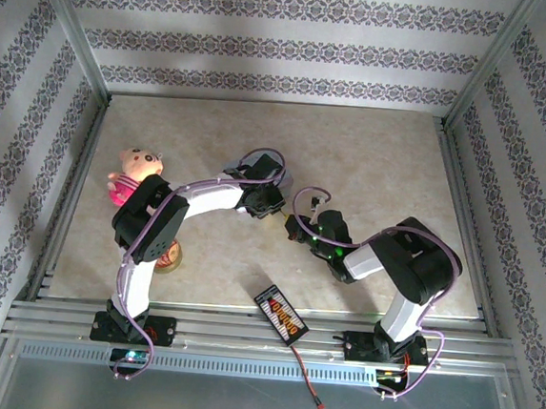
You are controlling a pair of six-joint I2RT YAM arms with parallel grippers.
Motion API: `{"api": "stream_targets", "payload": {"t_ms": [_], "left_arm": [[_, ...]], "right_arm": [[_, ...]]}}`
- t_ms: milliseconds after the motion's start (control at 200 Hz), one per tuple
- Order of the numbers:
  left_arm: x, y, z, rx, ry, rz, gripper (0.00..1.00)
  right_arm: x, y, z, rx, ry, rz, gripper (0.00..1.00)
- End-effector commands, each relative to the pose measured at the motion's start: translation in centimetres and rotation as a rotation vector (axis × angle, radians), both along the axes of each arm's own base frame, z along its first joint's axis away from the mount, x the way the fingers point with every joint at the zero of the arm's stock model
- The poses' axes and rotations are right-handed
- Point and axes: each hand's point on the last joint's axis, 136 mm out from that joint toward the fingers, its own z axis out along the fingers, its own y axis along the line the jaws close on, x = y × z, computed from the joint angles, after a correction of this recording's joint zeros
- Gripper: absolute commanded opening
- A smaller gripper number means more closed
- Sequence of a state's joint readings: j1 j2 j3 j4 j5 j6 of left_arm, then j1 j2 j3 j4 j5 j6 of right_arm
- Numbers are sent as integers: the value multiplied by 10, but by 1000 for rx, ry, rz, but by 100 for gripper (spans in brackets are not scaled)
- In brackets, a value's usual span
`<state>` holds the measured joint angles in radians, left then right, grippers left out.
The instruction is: Unlock the padlock with the key
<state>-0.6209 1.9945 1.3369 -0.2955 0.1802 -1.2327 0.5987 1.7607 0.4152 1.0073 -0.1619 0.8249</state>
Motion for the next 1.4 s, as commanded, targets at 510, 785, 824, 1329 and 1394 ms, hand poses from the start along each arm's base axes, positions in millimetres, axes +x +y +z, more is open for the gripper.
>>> {"api": "stream_targets", "payload": {"t_ms": [510, 785, 824, 1329, 1394], "left_arm": [[2, -3, 7, -96, 15, 56, 20], [1, -3, 7, -98, 16, 57, 20], [2, -3, 6, -99, 14, 56, 20], [3, -1, 11, -92, -8, 55, 20], [4, -1, 11, -94, -9, 54, 20]], "right_arm": [[-1, 9, 1, 43, -24, -19, 0], [0, 1, -7, 41, -11, -67, 0], [0, -1, -8, 41, -9, -73, 0], [-5, -9, -13, 35, -2, -100, 0], [-5, -8, -12, 37, -8, -94, 0]]}}
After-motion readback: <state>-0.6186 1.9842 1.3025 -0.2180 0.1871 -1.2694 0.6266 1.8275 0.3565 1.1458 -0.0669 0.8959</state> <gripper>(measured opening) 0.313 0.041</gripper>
